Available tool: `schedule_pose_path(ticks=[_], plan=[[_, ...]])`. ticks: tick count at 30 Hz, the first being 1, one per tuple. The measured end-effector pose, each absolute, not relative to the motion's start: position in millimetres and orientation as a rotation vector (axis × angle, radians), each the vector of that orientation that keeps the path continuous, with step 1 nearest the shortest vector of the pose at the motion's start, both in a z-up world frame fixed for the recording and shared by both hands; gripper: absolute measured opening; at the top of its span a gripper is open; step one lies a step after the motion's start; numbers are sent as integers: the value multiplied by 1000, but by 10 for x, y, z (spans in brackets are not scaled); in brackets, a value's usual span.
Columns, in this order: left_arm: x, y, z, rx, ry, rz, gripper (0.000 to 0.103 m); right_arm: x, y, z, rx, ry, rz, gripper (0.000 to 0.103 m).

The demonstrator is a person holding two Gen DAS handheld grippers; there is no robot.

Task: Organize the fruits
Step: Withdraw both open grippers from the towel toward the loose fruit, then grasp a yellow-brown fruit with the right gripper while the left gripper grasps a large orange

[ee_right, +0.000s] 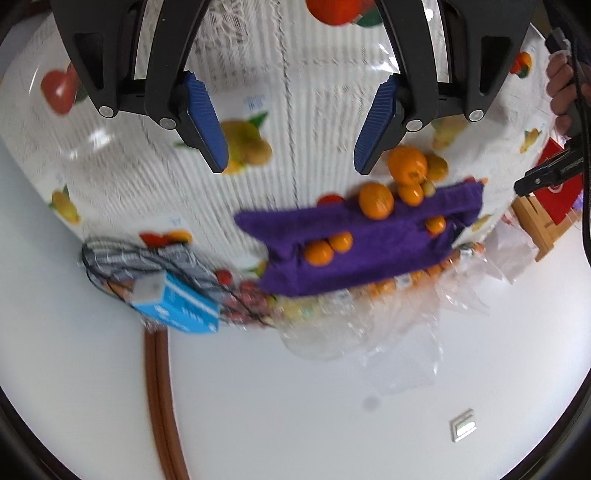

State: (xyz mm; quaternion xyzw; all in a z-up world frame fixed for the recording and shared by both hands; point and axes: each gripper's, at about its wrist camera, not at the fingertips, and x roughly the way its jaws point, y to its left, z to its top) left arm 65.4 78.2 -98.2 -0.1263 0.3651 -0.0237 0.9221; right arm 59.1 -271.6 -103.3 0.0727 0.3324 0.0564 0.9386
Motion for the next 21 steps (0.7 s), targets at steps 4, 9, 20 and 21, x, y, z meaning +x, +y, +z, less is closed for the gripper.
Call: schedule_pose_path(ticks=[4, 9, 20, 21], plan=[[626, 792, -1112, -220, 794, -20, 64, 613, -2714, -1209, 145, 701, 68, 67], [593, 802, -1246, -194, 850, 6, 59, 751, -2734, -1354, 153, 755, 58, 49], [512, 703, -1462, -97, 893, 42, 51, 953, -2790, -1577, 193, 838, 79, 29], [517, 691, -1467, -84, 894, 38, 51, 964, -2800, -1578, 200, 841, 77, 29]])
